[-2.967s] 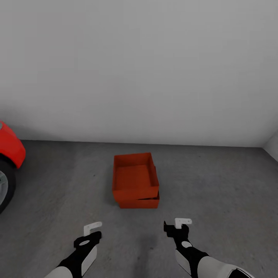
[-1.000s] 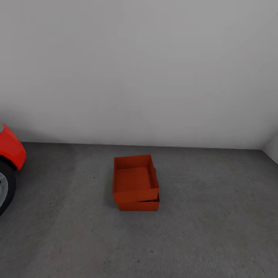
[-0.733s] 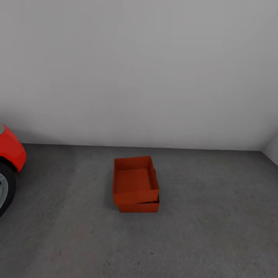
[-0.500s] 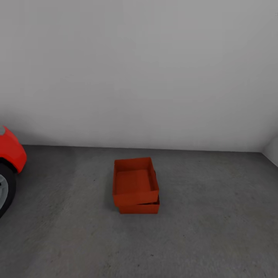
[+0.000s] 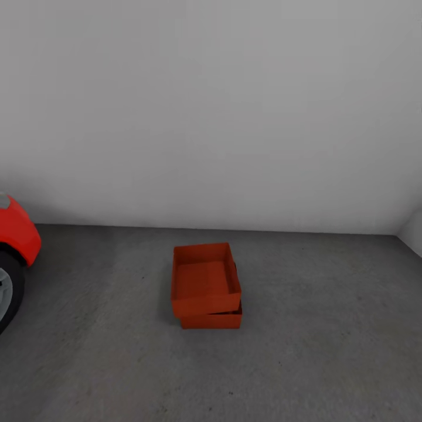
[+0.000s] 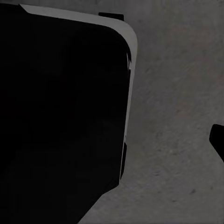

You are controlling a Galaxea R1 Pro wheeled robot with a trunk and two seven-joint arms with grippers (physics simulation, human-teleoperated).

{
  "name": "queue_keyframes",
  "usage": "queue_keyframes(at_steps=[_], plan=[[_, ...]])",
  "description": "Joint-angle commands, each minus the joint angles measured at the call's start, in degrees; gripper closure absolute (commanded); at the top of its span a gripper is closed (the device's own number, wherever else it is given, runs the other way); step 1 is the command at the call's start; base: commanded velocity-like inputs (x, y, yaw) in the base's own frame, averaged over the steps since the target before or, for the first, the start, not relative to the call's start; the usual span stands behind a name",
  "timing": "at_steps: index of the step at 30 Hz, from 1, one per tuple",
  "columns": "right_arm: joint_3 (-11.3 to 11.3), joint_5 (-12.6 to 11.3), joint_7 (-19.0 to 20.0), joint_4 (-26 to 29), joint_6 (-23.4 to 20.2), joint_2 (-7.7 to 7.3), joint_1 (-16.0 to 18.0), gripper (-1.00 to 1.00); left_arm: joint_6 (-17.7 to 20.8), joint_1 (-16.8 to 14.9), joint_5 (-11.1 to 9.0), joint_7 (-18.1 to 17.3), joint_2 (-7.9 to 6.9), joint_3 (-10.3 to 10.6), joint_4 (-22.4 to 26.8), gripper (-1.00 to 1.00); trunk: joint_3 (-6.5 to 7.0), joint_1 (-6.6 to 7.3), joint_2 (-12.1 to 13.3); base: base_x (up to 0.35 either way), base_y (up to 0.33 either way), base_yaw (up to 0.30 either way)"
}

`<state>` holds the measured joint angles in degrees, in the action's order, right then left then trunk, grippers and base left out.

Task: Move the two storage containers from the living room to the garage. In the garage, place one container on the floor and stack the other container on top of it (either order is fine).

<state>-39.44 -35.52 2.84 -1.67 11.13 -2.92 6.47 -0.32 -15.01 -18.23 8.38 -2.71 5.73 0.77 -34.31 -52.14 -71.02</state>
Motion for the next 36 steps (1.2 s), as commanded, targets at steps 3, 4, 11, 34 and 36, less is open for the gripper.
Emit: queue_keyframes(at_steps=[3, 4, 11, 34, 36], plan=[[-0.41, -0.58, 0.26, -0.18, 0.27, 0.07, 0.04, -1.0, -0.03, -0.02, -0.56, 0.14, 0.08, 0.49, 0.02, -1.0, 0.23, 0.0, -0.02, 0.0, 0.0, 0.0], [-0.4, -0.62, 0.25, -0.18, 0.24, 0.09, 0.04, -1.0, -0.03, -0.02, -0.57, 0.14, 0.11, 0.46, 0.02, -1.0, 0.33, 0.0, -0.02, 0.0, 0.0, 0.0], [-0.14, -1.13, 0.2, -0.18, 0.07, 0.1, 0.04, -1.0, -0.03, -0.02, -0.58, 0.14, 0.16, 0.35, 0.02, -1.0, 0.97, 0.0, -0.02, 0.0, 0.0, 0.0], [-0.03, -1.3, 0.3, -0.18, 1.45, 0.11, -0.05, -1.0, -0.03, -0.02, -0.67, 0.14, 0.16, 0.42, 0.02, -1.0, 3.09, 0.0, -0.02, 0.0, 0.0, 0.0], [-0.03, -1.31, 0.24, -0.18, 1.52, 0.11, -0.06, -1.0, -0.03, -0.02, -0.67, 0.16, 0.16, 0.42, 0.02, -1.0, 3.27, 0.0, -0.02, 0.0, 0.0, -0.034]])
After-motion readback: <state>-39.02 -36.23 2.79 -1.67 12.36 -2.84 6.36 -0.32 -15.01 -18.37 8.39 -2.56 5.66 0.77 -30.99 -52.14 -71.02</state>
